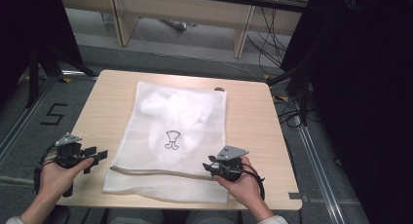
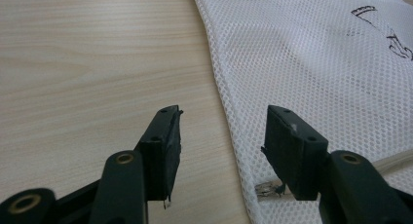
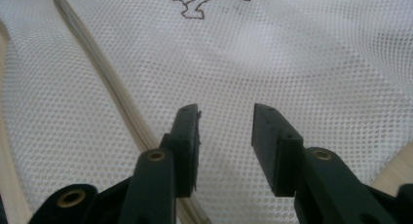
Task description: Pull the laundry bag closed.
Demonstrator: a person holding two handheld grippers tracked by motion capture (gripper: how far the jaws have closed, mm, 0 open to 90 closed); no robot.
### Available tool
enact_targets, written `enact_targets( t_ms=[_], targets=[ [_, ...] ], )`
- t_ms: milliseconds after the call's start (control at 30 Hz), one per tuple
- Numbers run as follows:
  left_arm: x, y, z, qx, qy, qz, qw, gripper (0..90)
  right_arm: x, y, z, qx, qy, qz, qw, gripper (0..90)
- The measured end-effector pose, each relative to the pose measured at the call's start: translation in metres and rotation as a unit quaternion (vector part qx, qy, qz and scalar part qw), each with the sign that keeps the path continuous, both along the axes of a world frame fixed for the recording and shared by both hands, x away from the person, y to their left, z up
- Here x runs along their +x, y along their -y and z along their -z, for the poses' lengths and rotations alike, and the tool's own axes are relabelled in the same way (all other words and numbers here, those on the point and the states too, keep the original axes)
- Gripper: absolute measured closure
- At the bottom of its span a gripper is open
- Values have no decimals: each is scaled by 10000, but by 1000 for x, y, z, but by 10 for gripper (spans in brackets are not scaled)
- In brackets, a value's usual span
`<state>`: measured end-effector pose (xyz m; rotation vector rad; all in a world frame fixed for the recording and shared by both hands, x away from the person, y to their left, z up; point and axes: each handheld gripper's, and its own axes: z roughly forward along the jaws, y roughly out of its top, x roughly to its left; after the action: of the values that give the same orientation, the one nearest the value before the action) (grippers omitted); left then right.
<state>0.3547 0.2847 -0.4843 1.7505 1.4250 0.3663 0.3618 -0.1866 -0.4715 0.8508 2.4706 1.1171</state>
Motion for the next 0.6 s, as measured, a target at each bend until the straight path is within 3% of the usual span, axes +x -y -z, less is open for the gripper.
enact_targets(
  t_ms=[67, 100, 300, 600],
  targets=[
    [0, -1, 0, -5, 27, -34, 10000, 472, 1, -3, 0, -58, 220, -138, 9996, 612],
    [0, -1, 0, 0, 22, -41, 10000, 475, -1, -4, -1, -92, 169, -131, 9997, 613],
    [0, -1, -1, -4, 59, -75, 10000, 484, -1, -18, -3, -81, 365, -358, 9987, 636],
    [1, -1, -1, -8, 69, -109, 9999, 498, -1, -33, -8, 52, 370, -529, 9979, 643]
  ],
)
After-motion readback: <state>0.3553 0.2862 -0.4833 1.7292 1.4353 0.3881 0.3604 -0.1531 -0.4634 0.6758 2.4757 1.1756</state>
